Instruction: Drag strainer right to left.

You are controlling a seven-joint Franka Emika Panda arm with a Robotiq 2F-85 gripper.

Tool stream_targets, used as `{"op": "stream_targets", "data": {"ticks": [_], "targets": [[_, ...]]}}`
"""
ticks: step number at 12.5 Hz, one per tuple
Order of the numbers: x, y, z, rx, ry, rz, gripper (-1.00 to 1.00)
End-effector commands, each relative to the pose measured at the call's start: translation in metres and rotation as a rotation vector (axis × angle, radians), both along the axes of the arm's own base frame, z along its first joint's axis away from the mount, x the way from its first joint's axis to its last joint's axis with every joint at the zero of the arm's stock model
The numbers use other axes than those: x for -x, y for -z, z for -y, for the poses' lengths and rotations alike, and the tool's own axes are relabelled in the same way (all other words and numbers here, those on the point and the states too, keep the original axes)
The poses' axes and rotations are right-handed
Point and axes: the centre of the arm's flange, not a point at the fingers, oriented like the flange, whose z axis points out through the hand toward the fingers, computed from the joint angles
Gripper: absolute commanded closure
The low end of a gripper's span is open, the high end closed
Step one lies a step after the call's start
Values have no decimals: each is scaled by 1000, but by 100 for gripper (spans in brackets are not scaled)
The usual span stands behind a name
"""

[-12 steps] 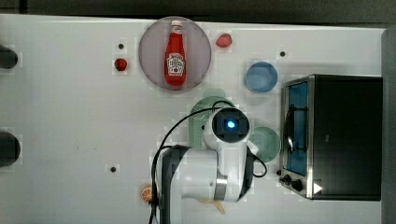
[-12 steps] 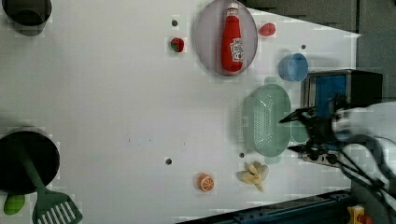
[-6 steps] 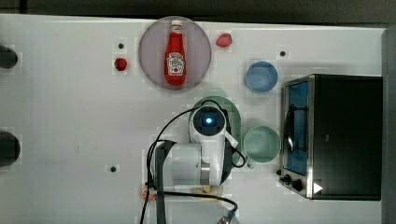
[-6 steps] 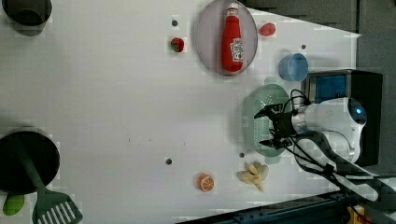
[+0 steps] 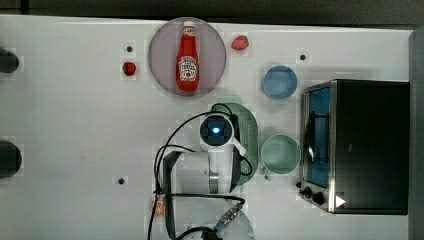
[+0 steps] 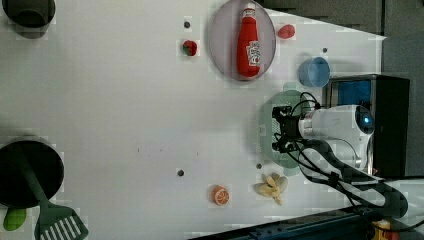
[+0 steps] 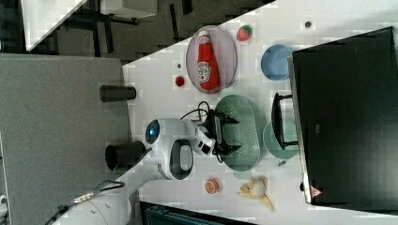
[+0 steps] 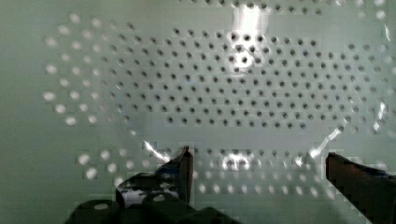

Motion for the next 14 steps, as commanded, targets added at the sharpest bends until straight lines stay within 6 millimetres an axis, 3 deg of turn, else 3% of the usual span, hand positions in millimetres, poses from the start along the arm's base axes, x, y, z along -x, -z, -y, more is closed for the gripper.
{"op": "stream_targets", "data": {"ticks": [1,8,14], "targets": [[-3,-21,-27,-3,48,42,-100],[5,-21,-92,-11,18,41,-100],[18,-27,-169,-12,102,53,-100]]}}
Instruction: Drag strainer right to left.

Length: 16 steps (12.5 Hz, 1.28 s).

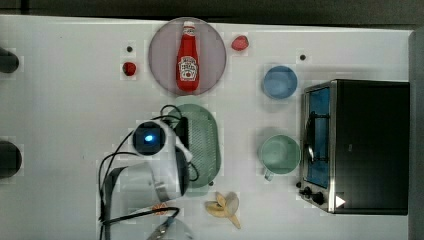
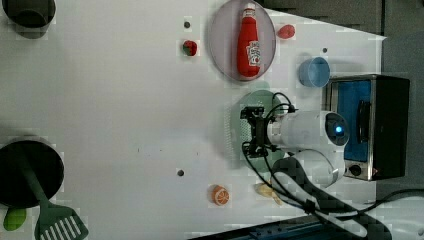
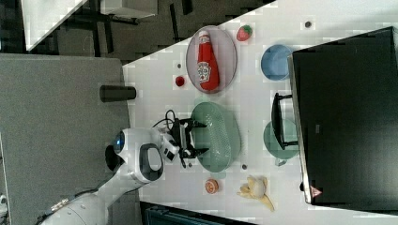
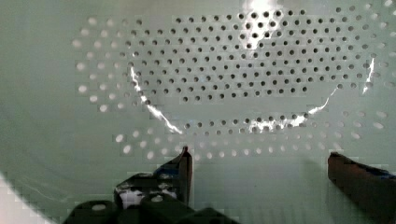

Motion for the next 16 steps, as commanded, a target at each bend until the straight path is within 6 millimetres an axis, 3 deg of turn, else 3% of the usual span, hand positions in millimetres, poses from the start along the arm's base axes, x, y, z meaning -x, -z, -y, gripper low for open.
{"op": "stream_targets", "data": {"ticks": [1,16], "targets": [[9,-2,-40,0,62,6,-100],[4,9,-192,-95,96,15,-100]]}}
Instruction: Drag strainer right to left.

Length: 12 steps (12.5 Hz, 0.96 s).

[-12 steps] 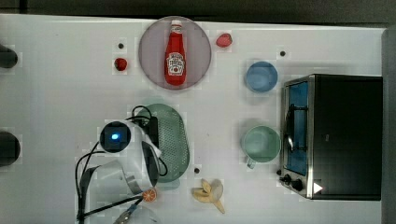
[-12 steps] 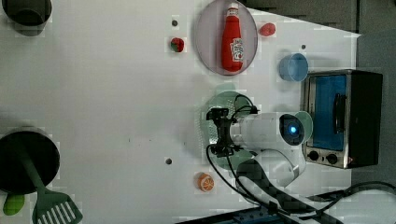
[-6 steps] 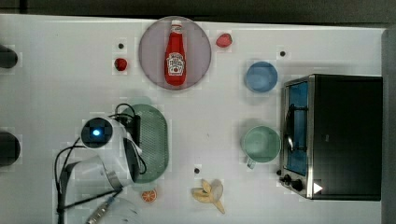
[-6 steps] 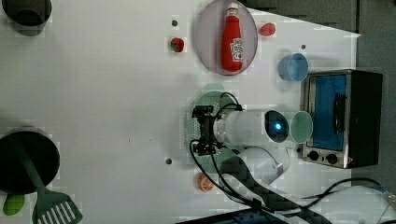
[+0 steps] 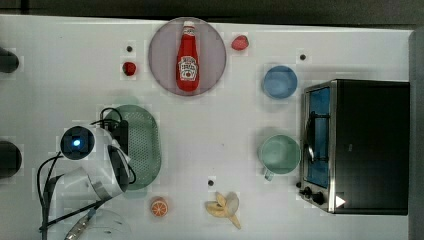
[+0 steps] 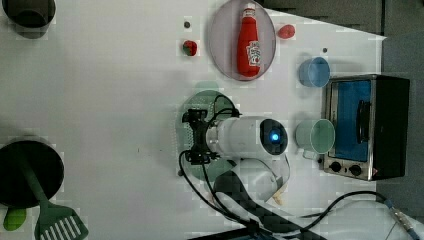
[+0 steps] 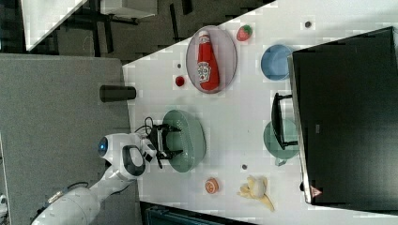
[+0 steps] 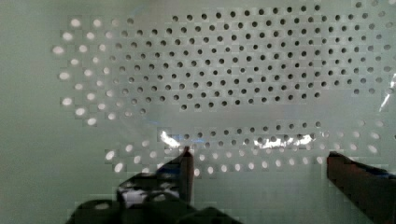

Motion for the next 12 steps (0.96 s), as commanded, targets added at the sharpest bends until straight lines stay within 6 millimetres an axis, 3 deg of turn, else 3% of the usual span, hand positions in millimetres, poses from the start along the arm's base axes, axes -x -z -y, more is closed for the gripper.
{"op": "stream_targets", "data": {"ticks": [1,7,12], "targets": [[-5,-11,-39,-16,72,3,-100],[-6,-10,-83,-44,30,26,-100],[-5,-7,-103,-58,12,32,-100]]}}
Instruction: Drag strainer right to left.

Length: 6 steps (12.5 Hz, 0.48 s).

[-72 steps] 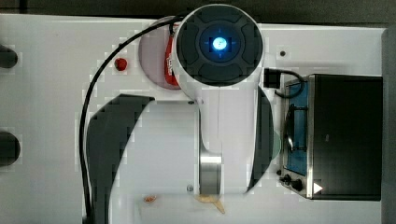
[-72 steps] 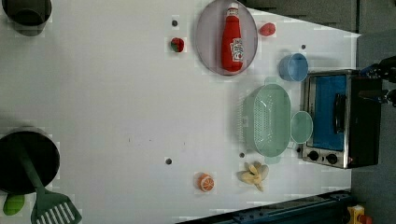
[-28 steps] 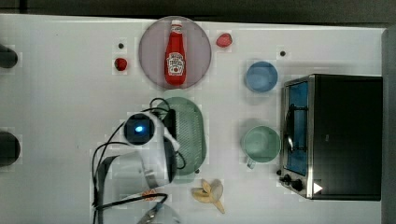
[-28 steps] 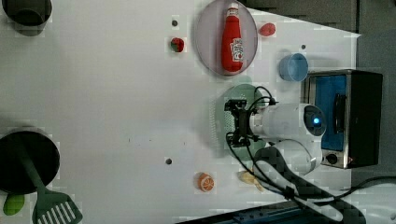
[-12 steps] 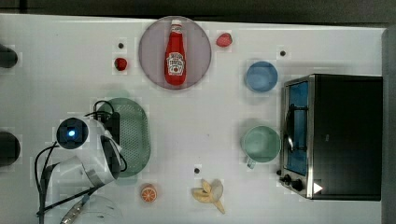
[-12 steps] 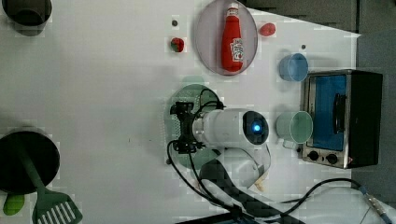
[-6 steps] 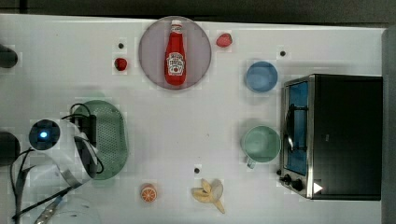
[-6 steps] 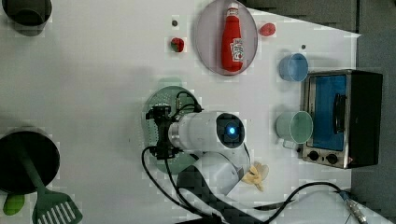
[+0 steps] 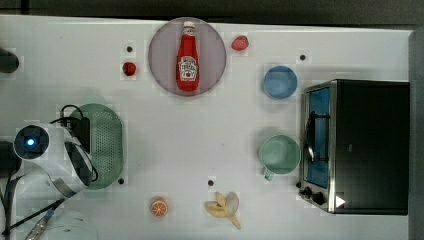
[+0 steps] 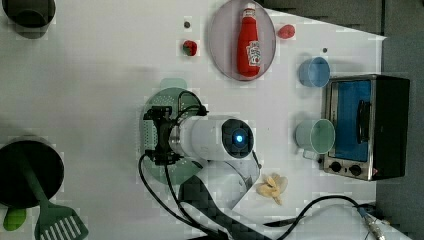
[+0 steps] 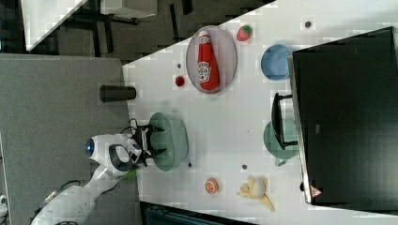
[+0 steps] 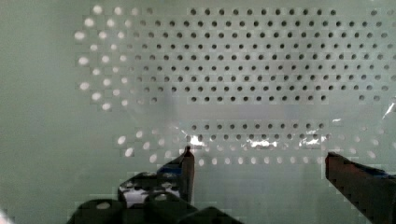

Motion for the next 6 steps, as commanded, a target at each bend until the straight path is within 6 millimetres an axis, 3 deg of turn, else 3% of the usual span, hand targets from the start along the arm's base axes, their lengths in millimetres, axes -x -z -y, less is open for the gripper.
{"op": "stream_targets", "data": {"ticks": [1,4,6], "targets": [[2,2,-12,-10,21,-7,-100],[-3,-5,-12,-16,28,3,-100],[-11,-23,2,12,9,-4,-100]]}}
